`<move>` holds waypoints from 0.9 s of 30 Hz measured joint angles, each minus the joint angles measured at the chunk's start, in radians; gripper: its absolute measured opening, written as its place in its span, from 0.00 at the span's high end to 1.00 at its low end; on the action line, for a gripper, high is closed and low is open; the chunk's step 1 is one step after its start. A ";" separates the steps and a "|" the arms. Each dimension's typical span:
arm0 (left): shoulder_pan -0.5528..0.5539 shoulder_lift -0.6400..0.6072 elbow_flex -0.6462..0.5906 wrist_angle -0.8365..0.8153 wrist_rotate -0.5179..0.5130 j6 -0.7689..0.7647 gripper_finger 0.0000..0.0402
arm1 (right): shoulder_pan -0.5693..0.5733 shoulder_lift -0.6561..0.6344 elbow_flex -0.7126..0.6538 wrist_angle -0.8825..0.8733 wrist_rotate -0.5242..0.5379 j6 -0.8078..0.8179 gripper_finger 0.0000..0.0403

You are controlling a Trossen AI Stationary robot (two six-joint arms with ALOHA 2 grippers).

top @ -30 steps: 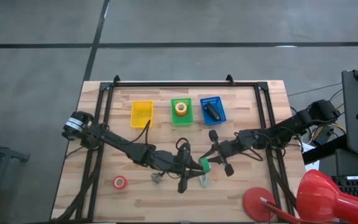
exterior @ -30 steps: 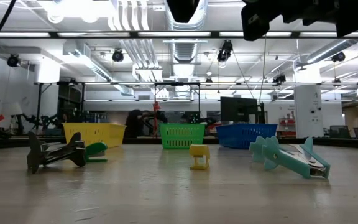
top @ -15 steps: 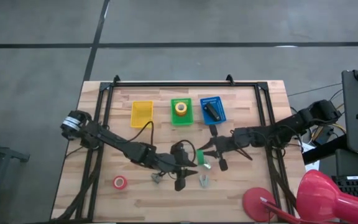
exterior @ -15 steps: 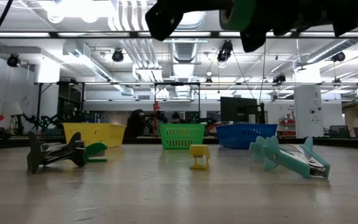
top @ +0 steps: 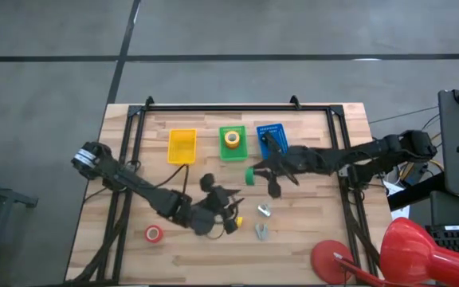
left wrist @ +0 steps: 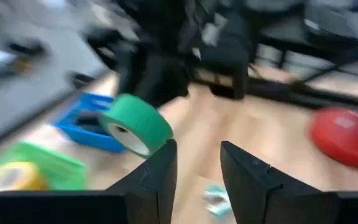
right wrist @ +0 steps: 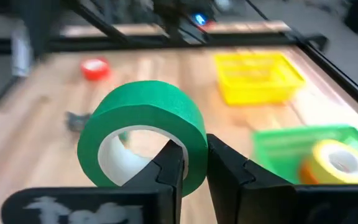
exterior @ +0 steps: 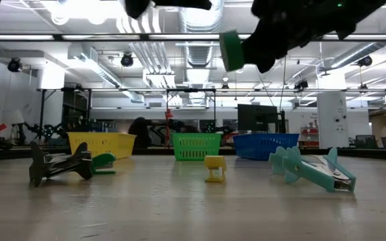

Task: Pick and place Stapler, Stapler remover, tape
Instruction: Put the green tape into the green bin

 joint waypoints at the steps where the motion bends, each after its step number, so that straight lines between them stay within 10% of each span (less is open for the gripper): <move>1: -0.017 0.000 0.000 0.000 -0.081 -0.002 0.69 | -0.021 0.006 0.021 -0.038 0.000 -0.001 0.88; 6: -0.050 0.000 -0.001 -0.082 -0.348 -0.072 0.69 | -0.121 0.063 0.126 -0.199 -0.001 -0.033 0.88; 14: -0.055 0.003 -0.016 -0.163 -0.188 -0.201 0.69 | -0.261 0.248 0.304 -0.345 -0.012 -0.117 0.87; 27: -0.114 0.003 -0.079 -0.095 -0.219 -0.199 0.68 | -0.370 0.589 0.682 -0.665 -0.065 -0.218 0.87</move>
